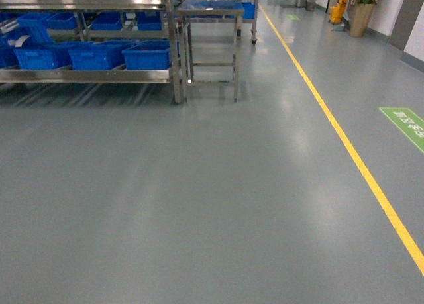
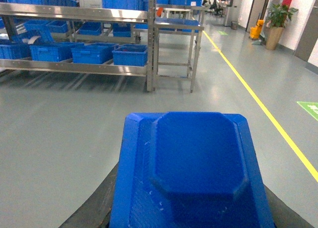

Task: Sort blue parts and orange caps into right shelf containers

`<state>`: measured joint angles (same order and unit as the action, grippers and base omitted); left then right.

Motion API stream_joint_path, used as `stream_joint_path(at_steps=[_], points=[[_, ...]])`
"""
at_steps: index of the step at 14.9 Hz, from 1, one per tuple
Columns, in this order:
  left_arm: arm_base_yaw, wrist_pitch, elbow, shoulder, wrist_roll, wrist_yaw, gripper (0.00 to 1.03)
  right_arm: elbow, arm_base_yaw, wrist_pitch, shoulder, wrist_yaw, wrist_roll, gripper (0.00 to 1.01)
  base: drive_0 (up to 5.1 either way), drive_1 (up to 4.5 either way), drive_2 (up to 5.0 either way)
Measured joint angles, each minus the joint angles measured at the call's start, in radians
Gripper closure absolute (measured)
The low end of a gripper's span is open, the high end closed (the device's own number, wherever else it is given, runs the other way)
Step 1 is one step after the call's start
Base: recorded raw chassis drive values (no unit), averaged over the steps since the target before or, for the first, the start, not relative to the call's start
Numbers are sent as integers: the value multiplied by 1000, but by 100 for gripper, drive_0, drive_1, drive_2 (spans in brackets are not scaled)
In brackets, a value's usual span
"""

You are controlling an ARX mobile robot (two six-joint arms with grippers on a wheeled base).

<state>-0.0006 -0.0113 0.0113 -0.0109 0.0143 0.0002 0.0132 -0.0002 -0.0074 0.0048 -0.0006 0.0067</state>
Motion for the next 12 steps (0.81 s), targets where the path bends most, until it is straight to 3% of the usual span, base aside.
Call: stream_joint_path(at_steps=[12], points=[[0,3,0,0,0,0,61,0,0,2,0,0,0,57,-3,425,-432]])
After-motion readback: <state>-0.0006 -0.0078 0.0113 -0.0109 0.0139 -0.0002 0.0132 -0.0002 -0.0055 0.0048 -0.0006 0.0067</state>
